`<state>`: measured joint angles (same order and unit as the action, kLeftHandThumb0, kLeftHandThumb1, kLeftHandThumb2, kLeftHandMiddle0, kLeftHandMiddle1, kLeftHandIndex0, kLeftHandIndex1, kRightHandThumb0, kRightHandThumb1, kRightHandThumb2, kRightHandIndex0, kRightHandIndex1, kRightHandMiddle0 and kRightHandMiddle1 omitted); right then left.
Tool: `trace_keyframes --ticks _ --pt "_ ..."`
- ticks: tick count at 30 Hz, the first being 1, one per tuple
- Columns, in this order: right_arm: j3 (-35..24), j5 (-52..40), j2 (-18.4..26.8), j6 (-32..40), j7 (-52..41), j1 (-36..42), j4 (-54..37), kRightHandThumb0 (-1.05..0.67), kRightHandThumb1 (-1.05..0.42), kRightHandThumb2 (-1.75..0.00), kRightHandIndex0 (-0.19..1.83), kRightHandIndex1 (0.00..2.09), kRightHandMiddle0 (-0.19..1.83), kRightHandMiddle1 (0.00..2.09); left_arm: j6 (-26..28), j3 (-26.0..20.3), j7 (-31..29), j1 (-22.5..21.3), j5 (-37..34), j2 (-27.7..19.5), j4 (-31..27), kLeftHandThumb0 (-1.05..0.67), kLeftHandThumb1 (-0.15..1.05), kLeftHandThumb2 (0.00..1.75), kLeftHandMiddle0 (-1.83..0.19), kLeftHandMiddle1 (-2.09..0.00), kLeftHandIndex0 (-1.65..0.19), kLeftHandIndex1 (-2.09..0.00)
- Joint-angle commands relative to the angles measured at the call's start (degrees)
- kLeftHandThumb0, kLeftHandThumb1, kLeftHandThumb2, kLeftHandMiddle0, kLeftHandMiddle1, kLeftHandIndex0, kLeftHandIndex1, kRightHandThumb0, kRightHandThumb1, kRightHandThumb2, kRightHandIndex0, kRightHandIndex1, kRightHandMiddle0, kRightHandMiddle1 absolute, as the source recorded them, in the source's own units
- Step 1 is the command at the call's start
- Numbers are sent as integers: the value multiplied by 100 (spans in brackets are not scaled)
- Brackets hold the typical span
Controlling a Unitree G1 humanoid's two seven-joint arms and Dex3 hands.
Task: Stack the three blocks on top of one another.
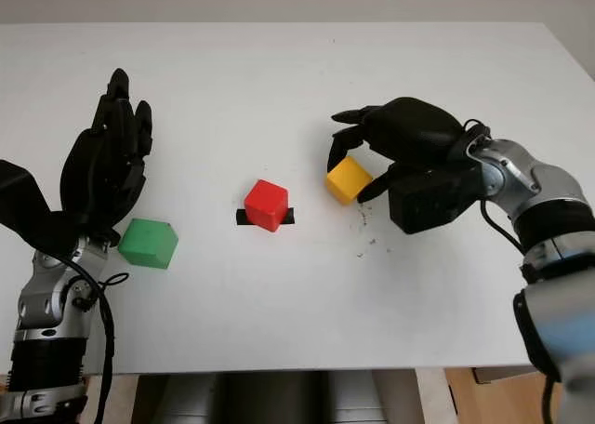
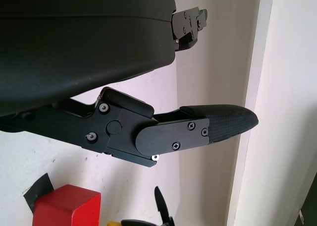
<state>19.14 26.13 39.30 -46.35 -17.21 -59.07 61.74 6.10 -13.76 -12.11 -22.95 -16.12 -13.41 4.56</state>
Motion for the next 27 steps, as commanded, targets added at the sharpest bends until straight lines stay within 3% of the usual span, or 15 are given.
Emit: trace_keyframes --ticks 1,5,12,18,27 --pt "-311 -491 -89 261 -494 -115 -146 -35 -89 -5 32 5 51 126 -65 14 -20 -48 -6 3 1 -77 105 55 19 0 19 0" --pt "-682 -1204 -240 742 -1328 -139 -381 -33 -90 -6 30 4 49 131 -76 11 -15 -43 -17 30 11 -77 105 55 19 0 19 0" --pt "-1019 -1789 -525 1216 -1945 -134 -695 -37 -91 -6 28 4 45 142 -82 13 36 -39 8 52 7 -77 105 55 19 0 19 0" --pt "-1285 -2408 -1021 2082 -2359 84 -1272 -38 -93 -6 24 2 37 159 -101 25 71 -8 14 83 -17 -77 105 55 19 0 19 0" --pt "-1139 -2439 -1386 2514 -2699 256 -2186 -41 -94 -5 23 2 35 167 -98 5 45 33 4 70 -52 -76 105 56 19 0 19 0"
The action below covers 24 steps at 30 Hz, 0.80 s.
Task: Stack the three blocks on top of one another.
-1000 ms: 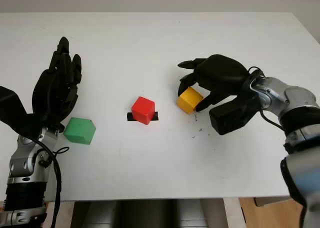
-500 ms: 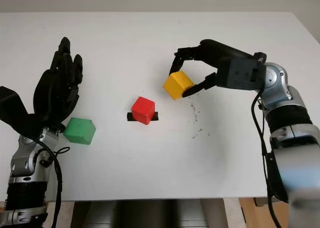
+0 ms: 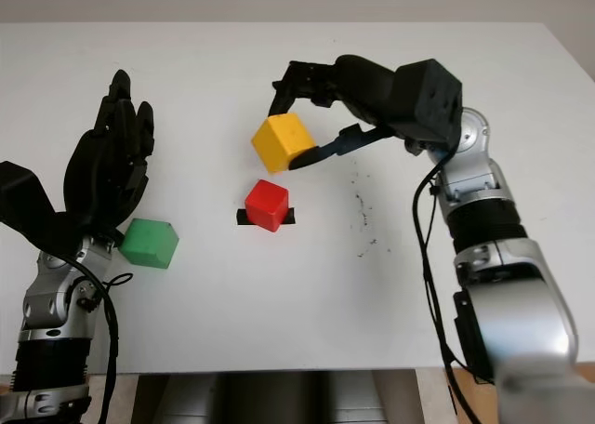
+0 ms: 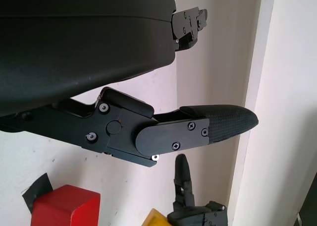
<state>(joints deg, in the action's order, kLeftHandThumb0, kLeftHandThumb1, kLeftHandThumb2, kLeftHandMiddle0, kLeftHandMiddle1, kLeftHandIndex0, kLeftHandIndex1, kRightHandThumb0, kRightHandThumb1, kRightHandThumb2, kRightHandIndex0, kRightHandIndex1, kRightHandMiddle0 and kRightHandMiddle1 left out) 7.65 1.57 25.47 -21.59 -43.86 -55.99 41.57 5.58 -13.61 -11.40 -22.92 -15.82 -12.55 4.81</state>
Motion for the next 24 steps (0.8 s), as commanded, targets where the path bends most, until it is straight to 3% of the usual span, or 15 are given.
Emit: trace_keyframes --ticks 1,12,24 --pt "69 84 -15 17 -82 -134 -155 -41 -93 -5 24 2 37 166 -24 -13 -7 36 -25 -13 -95 -77 105 56 19 0 19 0" --pt "421 706 14 -1064 -394 -1080 694 -34 -89 -5 30 6 49 142 17 21 134 155 25 47 -281 -77 105 56 19 0 19 0" --pt "706 1376 28 -1993 -412 -2185 2031 -40 -91 -6 26 4 52 139 -12 36 193 93 -18 146 -195 -77 105 55 19 0 19 0"
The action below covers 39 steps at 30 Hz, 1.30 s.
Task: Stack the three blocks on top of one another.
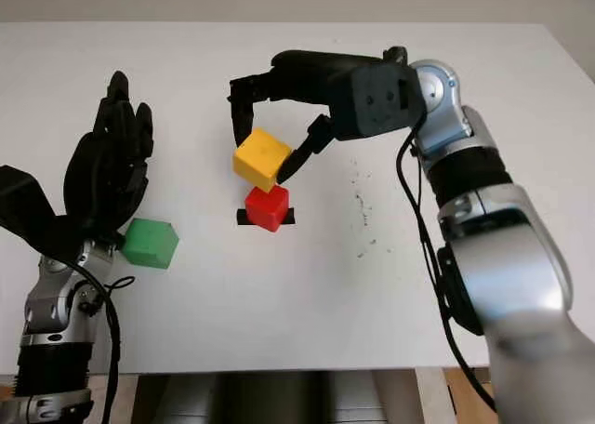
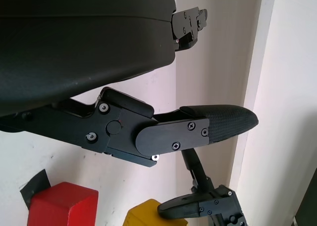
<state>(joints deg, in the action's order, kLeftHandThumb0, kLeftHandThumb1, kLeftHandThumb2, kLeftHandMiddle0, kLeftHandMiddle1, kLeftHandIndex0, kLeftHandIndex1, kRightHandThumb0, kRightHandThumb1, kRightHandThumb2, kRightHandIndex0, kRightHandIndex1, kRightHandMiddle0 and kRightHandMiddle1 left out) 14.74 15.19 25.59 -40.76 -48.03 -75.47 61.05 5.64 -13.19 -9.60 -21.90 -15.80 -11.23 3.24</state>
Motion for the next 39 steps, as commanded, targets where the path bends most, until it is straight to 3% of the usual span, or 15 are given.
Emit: trace_keyframes --ticks 1,22,39 --pt "0 27 -7 -97 6 -285 166 -40 -92 -6 26 4 52 140 -20 -7 12 -2 -18 15 -43 -77 105 55 19 0 19 0" --pt "30 184 -394 106 -215 -368 800 -43 -94 -5 28 6 50 147 84 2 75 42 36 -90 -193 -77 105 55 19 0 19 0" --pt "64 237 -395 113 -286 -196 852 -43 -93 -5 25 4 50 152 101 -19 47 54 10 -94 -197 -77 105 55 19 0 19 0"
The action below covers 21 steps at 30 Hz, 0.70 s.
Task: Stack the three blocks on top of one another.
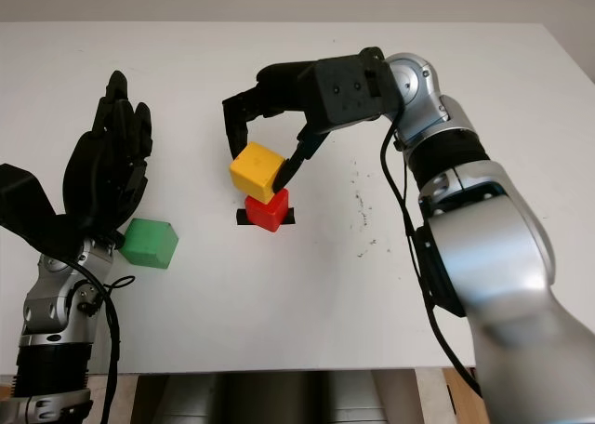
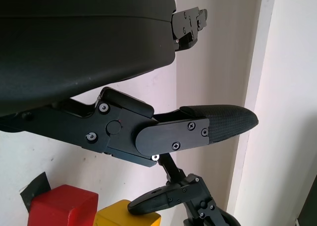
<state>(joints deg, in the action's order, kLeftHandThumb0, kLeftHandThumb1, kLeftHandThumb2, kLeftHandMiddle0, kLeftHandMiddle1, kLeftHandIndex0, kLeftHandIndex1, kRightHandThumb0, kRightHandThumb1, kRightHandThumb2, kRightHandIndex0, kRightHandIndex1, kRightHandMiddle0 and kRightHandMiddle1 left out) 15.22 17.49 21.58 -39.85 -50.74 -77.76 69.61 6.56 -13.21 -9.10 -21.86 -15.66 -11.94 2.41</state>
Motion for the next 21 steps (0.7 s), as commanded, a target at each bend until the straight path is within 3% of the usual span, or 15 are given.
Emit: trace_keyframes --ticks 1,21 --pt "18 13 8 25 -17 41 -3 -43 -93 -5 25 4 50 152 -13 -13 -17 45 6 -34 -96 -77 105 55 19 0 19 0" --pt "84 213 -50 67 187 164 20 -45 -93 -5 25 5 48 151 89 -17 54 166 -12 3 -316 -77 105 56 19 0 19 0"
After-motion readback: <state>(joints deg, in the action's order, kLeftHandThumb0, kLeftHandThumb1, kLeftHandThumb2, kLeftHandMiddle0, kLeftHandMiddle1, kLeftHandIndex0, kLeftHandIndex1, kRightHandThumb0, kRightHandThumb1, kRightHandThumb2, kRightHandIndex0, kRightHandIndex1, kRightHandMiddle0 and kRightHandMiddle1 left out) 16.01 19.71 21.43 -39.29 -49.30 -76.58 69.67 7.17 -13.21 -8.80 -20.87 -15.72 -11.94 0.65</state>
